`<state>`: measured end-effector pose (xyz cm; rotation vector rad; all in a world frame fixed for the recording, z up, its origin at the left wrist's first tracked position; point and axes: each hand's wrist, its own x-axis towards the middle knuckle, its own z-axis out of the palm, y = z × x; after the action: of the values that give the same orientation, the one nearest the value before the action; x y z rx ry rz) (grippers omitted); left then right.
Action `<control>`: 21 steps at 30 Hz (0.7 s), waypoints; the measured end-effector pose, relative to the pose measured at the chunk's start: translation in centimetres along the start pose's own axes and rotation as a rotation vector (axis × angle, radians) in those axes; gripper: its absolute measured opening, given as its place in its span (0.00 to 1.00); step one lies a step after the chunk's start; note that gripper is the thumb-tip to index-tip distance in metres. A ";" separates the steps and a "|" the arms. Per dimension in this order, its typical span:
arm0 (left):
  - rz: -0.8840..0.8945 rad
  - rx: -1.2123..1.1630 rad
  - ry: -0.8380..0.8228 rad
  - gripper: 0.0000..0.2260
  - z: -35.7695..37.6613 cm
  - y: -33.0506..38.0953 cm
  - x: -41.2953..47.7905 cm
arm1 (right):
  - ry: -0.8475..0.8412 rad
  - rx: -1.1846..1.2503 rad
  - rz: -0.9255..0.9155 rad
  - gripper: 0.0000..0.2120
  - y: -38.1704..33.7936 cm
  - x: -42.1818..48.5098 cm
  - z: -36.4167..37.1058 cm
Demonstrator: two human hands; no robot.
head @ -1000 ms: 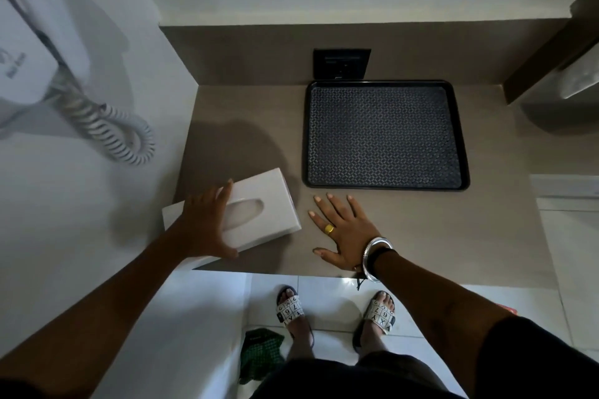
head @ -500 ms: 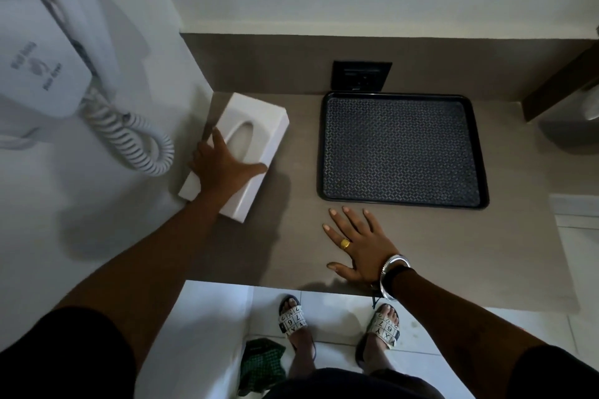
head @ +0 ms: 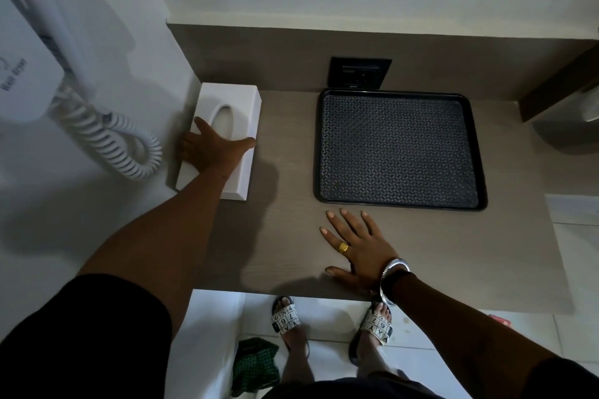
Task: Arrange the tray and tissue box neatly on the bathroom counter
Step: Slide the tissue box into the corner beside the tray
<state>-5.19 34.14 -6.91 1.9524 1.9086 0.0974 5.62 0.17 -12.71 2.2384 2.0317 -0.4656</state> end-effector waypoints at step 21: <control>0.601 0.306 0.164 0.48 1.2 -3.5 -2.1 | -0.025 -0.008 0.006 0.38 -0.1 0.2 -0.2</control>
<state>-8.22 31.81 -8.67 2.7501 1.4223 0.1444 5.59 0.36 -12.59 2.2218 2.0109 -0.4811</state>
